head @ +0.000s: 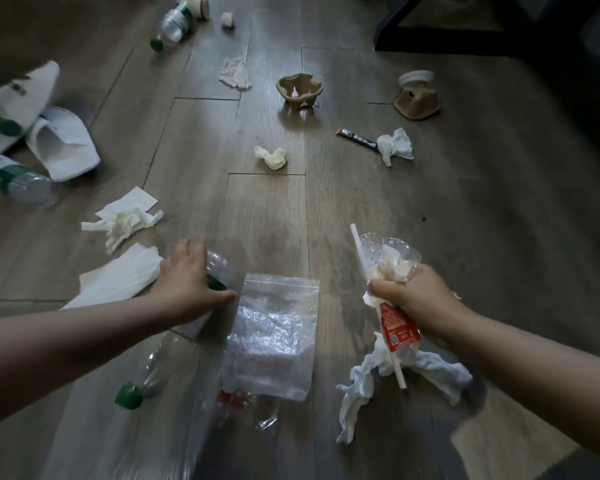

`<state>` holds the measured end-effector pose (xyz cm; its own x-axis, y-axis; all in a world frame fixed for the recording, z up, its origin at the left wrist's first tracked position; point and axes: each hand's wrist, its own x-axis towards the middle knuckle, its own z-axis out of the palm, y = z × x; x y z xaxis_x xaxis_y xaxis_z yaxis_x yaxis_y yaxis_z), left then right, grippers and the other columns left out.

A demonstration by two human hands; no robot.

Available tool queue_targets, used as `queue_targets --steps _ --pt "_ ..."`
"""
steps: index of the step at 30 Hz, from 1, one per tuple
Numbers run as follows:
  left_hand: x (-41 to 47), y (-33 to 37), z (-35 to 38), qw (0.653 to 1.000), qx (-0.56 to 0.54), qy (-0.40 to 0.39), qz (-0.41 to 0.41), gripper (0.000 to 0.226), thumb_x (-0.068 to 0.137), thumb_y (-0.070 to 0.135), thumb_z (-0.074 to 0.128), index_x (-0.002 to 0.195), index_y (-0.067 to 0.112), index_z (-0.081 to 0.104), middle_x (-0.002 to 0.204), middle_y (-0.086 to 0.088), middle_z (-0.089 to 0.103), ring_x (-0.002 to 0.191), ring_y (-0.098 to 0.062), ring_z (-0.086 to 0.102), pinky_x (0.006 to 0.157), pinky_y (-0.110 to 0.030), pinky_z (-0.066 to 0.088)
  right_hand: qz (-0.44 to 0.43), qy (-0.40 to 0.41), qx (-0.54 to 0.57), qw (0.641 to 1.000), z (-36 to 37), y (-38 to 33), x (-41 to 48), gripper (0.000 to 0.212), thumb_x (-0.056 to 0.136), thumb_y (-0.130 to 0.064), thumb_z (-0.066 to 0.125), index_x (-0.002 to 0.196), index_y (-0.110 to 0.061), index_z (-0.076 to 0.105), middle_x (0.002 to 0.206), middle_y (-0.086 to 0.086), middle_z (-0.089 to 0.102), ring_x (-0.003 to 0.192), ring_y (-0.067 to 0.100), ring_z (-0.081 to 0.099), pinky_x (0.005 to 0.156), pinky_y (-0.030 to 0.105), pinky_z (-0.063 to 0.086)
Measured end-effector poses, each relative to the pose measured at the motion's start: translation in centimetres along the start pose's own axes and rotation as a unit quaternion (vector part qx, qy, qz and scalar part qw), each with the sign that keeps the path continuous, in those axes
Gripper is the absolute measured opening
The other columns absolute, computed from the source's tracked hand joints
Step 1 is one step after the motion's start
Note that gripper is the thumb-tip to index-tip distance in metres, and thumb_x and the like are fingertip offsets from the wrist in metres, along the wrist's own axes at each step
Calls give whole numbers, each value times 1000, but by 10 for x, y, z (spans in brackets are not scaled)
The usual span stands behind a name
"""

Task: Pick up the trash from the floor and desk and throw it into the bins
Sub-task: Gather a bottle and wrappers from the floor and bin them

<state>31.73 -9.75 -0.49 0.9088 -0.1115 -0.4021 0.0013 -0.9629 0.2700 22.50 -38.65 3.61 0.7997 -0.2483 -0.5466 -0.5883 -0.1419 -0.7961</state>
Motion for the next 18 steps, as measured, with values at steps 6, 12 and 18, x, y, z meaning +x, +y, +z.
queue_targets --steps 6,12,18 --pt "-10 -2 24 996 -39 -76 -6 80 69 42 80 133 18 40 131 -7 45 111 -21 50 87 -30 44 6 -14 -31 999 6 5 -1 15 81 1 68 93 8 63 73 15 61 66 25 62 67 36 52" --pt "-12 4 15 995 -75 -68 -18 49 69 38 79 105 15 54 92 -3 60 77 -16 60 60 -31 51 9 -10 -52 999 7 8 -3 18 80 -1 68 93 9 63 74 15 60 68 26 60 67 36 50" --pt "-19 34 -6 987 -155 -44 -10 43 65 39 76 98 21 55 84 -4 66 72 -18 64 60 -33 54 5 -9 -17 1000 2 0 -8 16 79 2 67 94 7 63 73 15 58 67 27 60 67 37 50"
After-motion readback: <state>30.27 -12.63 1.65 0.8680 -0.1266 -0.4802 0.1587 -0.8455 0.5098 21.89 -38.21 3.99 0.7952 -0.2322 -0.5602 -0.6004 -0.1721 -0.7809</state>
